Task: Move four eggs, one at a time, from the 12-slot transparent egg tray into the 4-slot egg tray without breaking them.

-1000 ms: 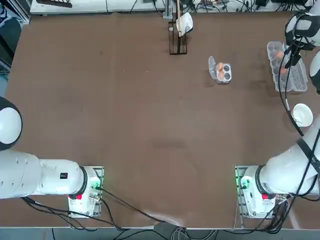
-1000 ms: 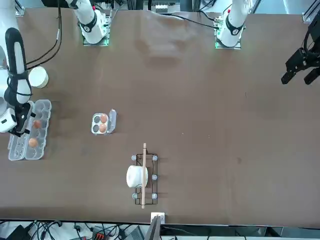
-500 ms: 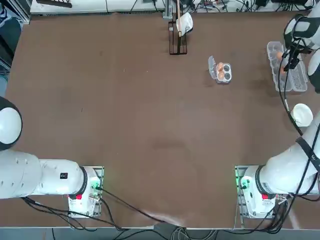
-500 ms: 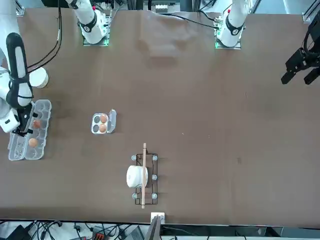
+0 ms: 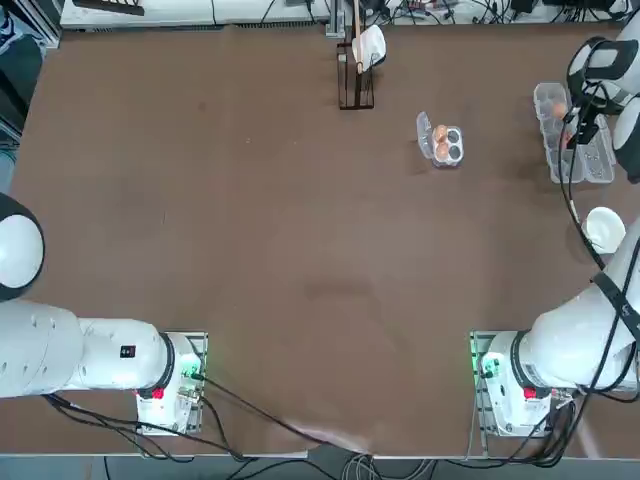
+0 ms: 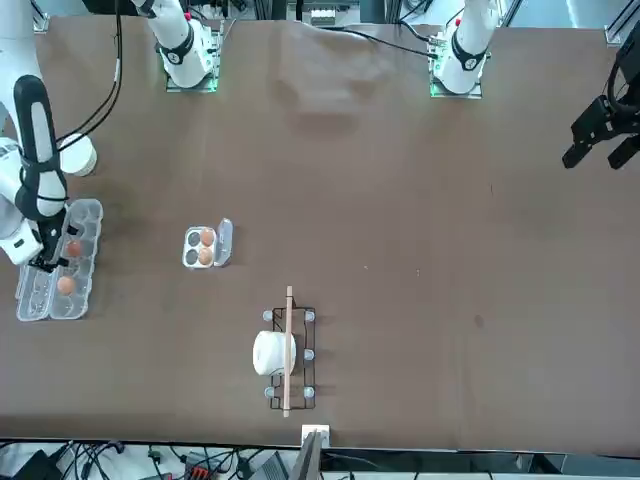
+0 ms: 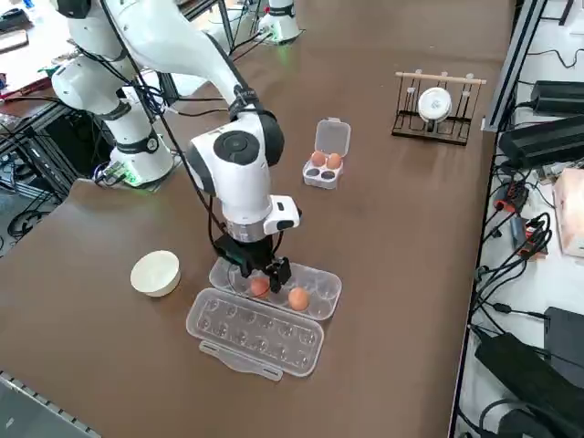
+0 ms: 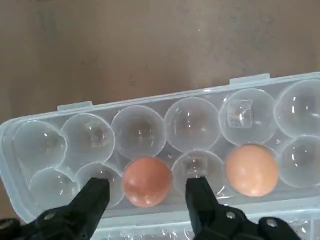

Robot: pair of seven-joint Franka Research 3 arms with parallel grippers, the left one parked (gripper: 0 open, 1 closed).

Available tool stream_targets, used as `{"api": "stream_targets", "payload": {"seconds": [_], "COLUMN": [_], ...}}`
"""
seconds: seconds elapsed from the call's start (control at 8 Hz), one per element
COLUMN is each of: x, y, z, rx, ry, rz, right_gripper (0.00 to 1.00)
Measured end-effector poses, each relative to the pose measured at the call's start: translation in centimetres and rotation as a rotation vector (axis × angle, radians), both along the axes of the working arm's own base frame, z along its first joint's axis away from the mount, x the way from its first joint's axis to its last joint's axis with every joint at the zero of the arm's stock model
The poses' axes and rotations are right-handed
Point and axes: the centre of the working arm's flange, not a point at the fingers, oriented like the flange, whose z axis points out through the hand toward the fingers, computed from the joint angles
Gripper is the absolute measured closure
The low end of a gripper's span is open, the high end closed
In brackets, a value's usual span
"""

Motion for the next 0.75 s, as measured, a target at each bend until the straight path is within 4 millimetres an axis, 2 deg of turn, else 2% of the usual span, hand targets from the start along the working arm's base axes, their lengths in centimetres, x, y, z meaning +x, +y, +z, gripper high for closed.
{"api": "stream_targets", "payload": {"seconds": [0.38,0.75], "x": [-0.3,-0.1], "y": [-0.8,-0.2], "z": [-0.9,-1.6], "rx": [0.013,0.027], "ry": [-0.016,-0.015], "rz": [0.011,0.016], "right_gripper": [0.13,0.19]}}
